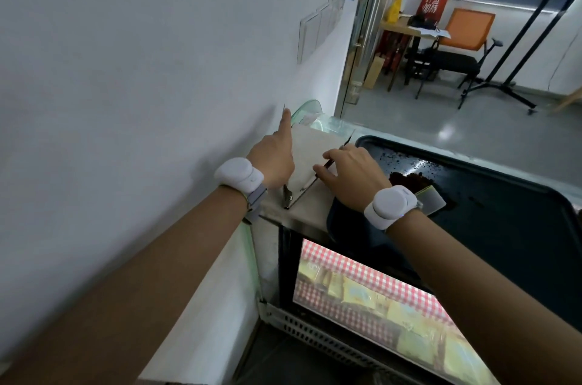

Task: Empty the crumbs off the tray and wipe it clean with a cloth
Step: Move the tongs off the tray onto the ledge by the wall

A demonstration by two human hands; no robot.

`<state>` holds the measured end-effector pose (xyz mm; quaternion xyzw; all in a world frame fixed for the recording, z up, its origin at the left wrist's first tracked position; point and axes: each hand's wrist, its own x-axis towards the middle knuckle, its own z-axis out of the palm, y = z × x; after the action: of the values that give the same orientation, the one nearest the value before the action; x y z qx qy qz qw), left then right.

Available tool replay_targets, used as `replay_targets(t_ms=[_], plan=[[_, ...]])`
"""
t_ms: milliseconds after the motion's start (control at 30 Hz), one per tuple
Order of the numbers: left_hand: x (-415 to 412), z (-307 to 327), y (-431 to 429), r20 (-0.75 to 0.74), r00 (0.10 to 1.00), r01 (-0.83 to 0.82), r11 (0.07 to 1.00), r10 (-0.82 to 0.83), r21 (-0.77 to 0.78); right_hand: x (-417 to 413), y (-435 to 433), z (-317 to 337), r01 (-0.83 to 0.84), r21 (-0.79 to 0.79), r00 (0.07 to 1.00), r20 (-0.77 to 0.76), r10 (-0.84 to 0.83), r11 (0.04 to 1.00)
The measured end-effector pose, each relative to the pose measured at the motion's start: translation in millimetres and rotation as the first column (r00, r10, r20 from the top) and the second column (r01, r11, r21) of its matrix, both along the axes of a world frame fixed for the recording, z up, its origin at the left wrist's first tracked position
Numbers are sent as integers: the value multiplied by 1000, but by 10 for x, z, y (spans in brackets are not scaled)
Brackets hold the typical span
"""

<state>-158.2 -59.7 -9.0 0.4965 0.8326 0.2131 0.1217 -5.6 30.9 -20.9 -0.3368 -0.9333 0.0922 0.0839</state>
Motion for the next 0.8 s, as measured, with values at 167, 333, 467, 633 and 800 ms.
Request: replay_targets(t_ms=[167, 333, 467, 633, 800], plan=[[-75, -144, 94, -12, 1000, 4, 1000, -4, -24, -3, -25, -7, -10, -9, 1000, 21, 10, 1000], [-101, -237, 77, -148, 989, 14, 1000, -12, 11, 1, 0, -56, 12, 14, 1000, 14, -12, 1000], [-62, -235, 61, -230, 973, 34, 999, -30, 12, 13, 19, -115, 25, 24, 1000, 6, -25, 999], [-73, -241, 62, -232, 971, 70, 995, -52, 70, 39, -22, -66, 39, 31, 998, -57, -37, 999], [-22, -129, 27, -258, 965, 70, 992, -40, 107, 41, -34, -30, 64, 74, 994, -92, -57, 995]])
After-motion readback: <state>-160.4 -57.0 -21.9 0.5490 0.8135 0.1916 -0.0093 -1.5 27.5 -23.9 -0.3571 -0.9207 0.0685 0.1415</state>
